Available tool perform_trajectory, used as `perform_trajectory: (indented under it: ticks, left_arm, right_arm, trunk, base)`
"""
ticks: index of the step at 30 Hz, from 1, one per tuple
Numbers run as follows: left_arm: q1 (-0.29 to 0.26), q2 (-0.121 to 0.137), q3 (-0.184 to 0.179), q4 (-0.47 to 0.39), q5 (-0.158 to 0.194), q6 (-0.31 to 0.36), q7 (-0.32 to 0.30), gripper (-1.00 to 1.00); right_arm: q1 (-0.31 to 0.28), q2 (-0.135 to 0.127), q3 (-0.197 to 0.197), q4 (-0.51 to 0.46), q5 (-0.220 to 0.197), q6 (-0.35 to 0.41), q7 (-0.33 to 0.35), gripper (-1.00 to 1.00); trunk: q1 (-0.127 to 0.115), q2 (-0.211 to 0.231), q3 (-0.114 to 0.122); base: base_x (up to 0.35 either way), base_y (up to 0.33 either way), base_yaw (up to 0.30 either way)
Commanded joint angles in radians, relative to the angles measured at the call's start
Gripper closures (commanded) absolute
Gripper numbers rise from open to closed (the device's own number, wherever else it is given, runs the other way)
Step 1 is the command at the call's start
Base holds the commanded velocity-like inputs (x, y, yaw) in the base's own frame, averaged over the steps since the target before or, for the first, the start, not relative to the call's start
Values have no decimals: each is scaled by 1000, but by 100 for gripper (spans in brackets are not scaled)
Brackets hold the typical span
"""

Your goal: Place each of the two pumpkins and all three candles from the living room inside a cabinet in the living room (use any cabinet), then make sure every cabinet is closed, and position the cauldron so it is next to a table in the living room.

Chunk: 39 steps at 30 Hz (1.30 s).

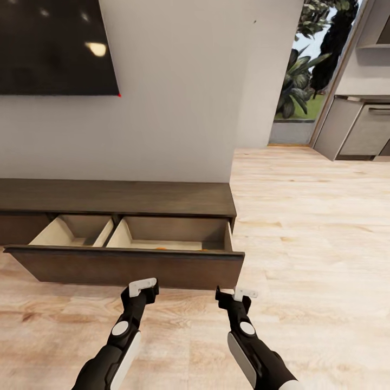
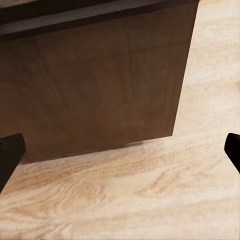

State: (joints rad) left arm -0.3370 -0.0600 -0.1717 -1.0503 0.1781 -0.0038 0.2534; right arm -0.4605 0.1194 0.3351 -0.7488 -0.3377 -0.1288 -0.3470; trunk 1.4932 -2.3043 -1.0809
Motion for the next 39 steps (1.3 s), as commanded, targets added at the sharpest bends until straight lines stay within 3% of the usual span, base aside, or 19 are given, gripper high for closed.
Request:
perform_trajectory:
  ticks: [1, 11, 13, 17, 21, 35, 39]
  left_arm:
    - [0, 1, -4, 0, 9, -4, 5, -100]
    - [1, 8, -5, 3, 5, -7, 1, -100]
    - [1, 9, -6, 9, -7, -6, 0, -100]
    - [1, 8, -5, 24, -75, -9, -2, -100]
    - [1, 5, -5, 29, -91, -13, -3, -100]
    - [1, 5, -4, 35, -92, -21, -4, -100]
    - [1, 6, -3, 35, -90, -21, -4, -100]
  right_arm:
    - [-1, -1, 5, 0, -11, -7, -5, -100]
    - [-1, -1, 4, 1, -12, -8, 64, -100]
    - [-1, -1, 4, 4, -12, -8, 66, -100]
    - [-1, -1, 3, 7, -12, -6, 67, -100]
    - [-1, -2, 3, 9, -11, -7, 68, -100]
    - [-1, 2, 4, 10, -10, -9, 68, -100]
    - [-1, 2, 4, 10, -10, -9, 68, -100]
  trunk:
    - [0, 0, -1]
    - [0, 0, -1]
    - [0, 0, -1]
    - [0, 0, -1]
    - [0, 0, -1]
    - [0, 0, -1]
    - [15, -28, -13]
  base:
    - [0, 0, 0]
    - [0, 0, 0]
    - [0, 0, 0]
    - [129, 0, 0]
    - [144, 0, 0]
    - [44, 31, 0]
    - [0, 0, 0]
